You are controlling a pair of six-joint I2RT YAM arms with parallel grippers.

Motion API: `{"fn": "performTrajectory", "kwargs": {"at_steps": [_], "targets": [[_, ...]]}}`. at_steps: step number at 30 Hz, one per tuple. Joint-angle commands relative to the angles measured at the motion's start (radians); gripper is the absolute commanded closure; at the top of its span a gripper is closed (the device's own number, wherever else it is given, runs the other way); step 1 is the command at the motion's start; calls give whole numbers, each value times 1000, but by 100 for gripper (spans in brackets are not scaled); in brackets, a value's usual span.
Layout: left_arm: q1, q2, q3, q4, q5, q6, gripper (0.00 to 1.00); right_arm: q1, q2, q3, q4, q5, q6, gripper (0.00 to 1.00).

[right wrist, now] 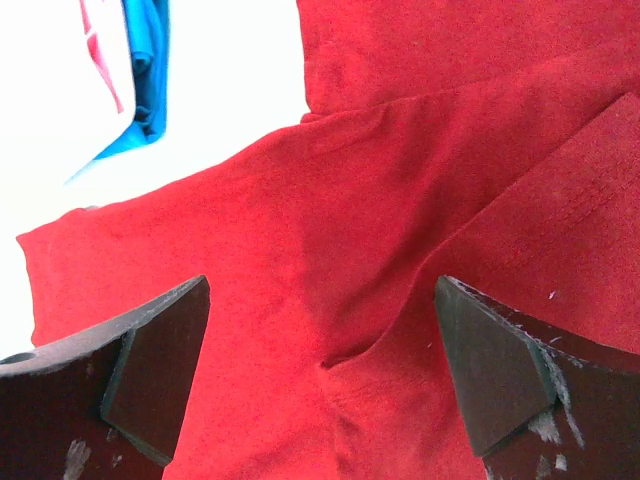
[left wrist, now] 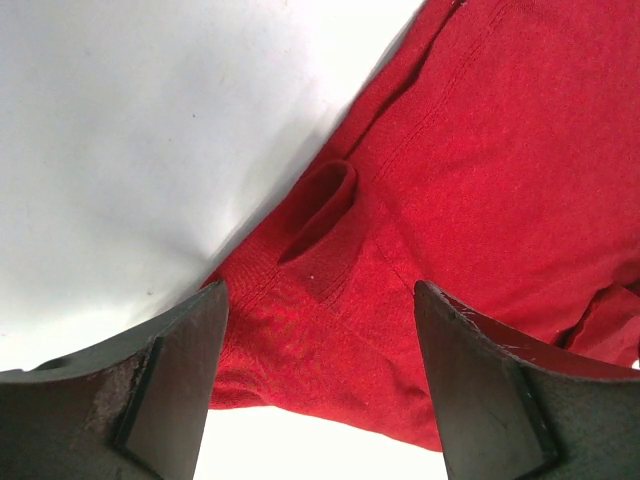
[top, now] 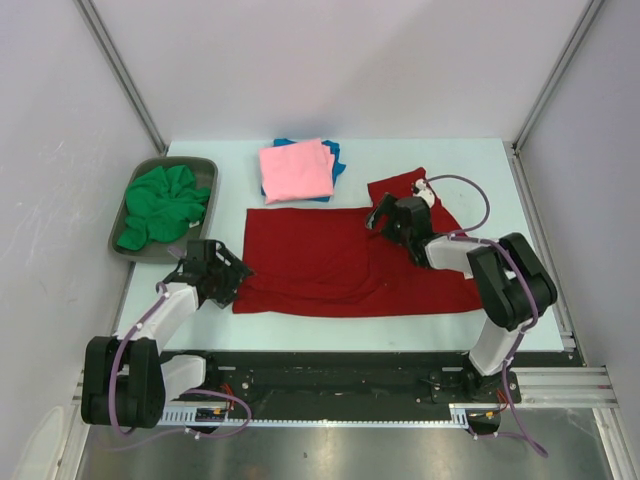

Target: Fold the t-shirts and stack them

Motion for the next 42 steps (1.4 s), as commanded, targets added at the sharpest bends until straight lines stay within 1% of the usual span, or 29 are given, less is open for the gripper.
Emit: {"fn": "performTrajectory", "kwargs": {"at_steps": [1,3,4,7,9,10,11,12,13,14,17,22,23,25,27,30,35,42], "targets": [[6,-34,-8,8,-5,25,20,33,-179,39,-36,114,-85,0],[6,-36,-9,6,-4,31,20,64,-249,38,-98,166,-144,0],[6,-37,-9,5,-9,37,20,74,-318,39,-122,218,-161,0],[6,-43,-8,-5,-12,60,19,97,-412,38,-223,224,-198,0],[6,-46,-9,-6,-16,74,17,102,-487,38,-310,189,-197,0],[6,-48,-8,-8,-12,79,14,108,-506,39,-339,141,-191,0],[6,-46,-6,-6,-3,97,12,111,-541,39,-408,114,-186,0],[6,-46,-3,-9,5,103,12,117,-552,39,-437,84,-180,0],[6,-46,6,-18,10,106,12,134,-559,38,-457,7,-180,0],[6,-49,11,-26,14,117,12,146,-564,38,-506,-30,-171,0],[6,-88,5,-43,60,129,12,208,-555,38,-574,-153,-169,0],[6,-181,-43,-11,186,133,9,304,-474,36,-608,-251,-132,0],[6,-187,-46,-12,194,129,9,341,-458,33,-602,-247,-125,0],[6,-209,-52,-15,218,131,9,369,-423,10,-571,-248,-80,0],[6,-223,-55,-32,218,137,9,404,-399,-13,-518,-259,-31,0],[6,-247,-54,-58,209,146,9,444,-331,-14,-481,-273,7,0],[6,-266,-41,-84,199,162,9,470,-261,-13,-461,-280,35,0],[6,-246,-47,-68,202,160,9,478,-236,-14,-464,-263,33,0]]}}
